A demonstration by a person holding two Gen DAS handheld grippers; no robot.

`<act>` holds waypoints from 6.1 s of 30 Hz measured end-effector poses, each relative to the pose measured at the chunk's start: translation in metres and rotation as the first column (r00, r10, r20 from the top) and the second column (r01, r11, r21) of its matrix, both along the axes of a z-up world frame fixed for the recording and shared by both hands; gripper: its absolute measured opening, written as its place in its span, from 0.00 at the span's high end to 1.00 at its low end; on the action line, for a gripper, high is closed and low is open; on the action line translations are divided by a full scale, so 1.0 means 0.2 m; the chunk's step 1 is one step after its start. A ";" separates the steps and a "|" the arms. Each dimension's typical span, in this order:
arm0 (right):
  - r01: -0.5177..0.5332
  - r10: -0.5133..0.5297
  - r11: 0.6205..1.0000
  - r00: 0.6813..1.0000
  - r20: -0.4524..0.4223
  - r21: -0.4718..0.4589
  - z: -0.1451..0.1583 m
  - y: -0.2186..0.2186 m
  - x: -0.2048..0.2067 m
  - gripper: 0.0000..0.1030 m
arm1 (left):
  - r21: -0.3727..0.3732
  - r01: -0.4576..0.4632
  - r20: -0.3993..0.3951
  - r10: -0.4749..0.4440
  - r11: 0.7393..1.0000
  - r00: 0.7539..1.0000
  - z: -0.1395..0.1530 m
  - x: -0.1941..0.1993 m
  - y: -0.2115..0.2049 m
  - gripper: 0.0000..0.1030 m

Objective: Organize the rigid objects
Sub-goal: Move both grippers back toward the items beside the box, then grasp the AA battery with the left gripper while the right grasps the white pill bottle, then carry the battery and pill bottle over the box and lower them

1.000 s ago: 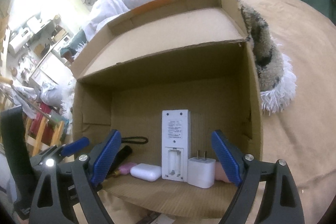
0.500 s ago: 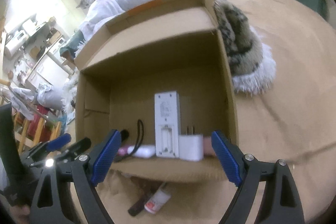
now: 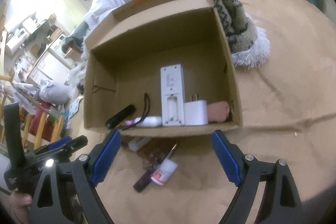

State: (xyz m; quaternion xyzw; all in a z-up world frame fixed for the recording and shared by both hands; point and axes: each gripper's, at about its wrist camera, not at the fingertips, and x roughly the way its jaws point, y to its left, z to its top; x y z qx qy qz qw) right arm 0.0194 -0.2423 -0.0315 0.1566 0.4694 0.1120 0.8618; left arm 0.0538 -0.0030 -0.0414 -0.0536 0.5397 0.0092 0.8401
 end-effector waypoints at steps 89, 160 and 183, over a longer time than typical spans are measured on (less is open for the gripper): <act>0.028 0.008 0.988 0.973 -0.230 0.153 -0.28 0.05 -0.09 0.77 | 0.040 0.046 -0.087 -0.043 0.998 0.995 -0.12 -0.08 -0.04 0.62; -0.101 0.102 0.994 0.994 -0.041 0.030 -0.03 0.03 0.52 0.73 | 0.018 0.093 0.051 -0.094 0.995 0.994 0.08 0.46 -0.26 0.62; -0.041 0.043 0.999 0.986 -0.159 0.014 -0.19 0.03 0.59 0.72 | 0.121 0.114 -0.007 -0.114 0.986 0.993 -0.16 0.55 -0.45 0.62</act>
